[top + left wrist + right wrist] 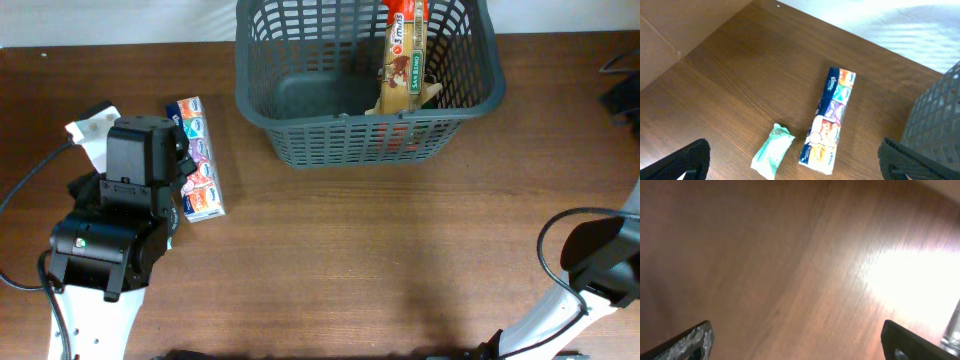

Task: Pack container
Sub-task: 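Open the right gripper and withdraw it to the right, then reach the left gripper to the tissue pack stack and grasp it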

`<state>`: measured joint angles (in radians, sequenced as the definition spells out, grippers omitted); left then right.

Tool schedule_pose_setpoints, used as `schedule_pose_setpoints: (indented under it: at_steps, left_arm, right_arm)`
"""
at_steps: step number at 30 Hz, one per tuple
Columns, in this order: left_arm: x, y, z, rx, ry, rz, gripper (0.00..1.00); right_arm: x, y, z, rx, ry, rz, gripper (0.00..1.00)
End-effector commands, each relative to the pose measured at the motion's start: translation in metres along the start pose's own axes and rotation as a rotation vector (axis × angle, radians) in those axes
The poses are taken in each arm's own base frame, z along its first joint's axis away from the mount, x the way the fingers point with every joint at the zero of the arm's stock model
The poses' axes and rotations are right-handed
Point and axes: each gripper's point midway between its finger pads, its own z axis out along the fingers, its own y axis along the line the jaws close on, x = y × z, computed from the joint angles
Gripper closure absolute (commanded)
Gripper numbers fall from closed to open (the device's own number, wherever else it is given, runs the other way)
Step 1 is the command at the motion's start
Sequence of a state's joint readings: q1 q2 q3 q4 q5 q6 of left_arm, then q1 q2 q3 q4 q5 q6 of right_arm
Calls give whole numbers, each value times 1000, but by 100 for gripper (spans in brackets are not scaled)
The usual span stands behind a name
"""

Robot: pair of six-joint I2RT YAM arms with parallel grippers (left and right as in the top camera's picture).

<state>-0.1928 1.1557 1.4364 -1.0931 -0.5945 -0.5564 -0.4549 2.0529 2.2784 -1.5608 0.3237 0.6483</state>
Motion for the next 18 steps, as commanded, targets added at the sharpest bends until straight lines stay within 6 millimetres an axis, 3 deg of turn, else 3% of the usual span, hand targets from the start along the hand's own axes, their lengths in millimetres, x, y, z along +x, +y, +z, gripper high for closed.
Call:
schedule_pose_setpoints:
  at_steps: [1, 8, 13, 16, 18]
  left_arm:
    - [0, -5, -3, 38, 12, 0, 1]
    - [8, -19, -4, 122, 64, 2, 0]
    - [-7, -33, 1, 155, 10, -11, 0]
    - [-9, -46, 15, 186, 23, -2, 0]
    - [-2, -52, 36, 191, 94, -18, 0]
  right_arm:
    - [7, -3, 14, 28, 34, -21, 1]
    - [7, -2, 16, 27, 32, -20, 1]
    - [7, -1, 16, 26, 31, -21, 1]
    - [7, -1, 16, 26, 32, -21, 1]
    - [7, -1, 16, 26, 31, -21, 1]
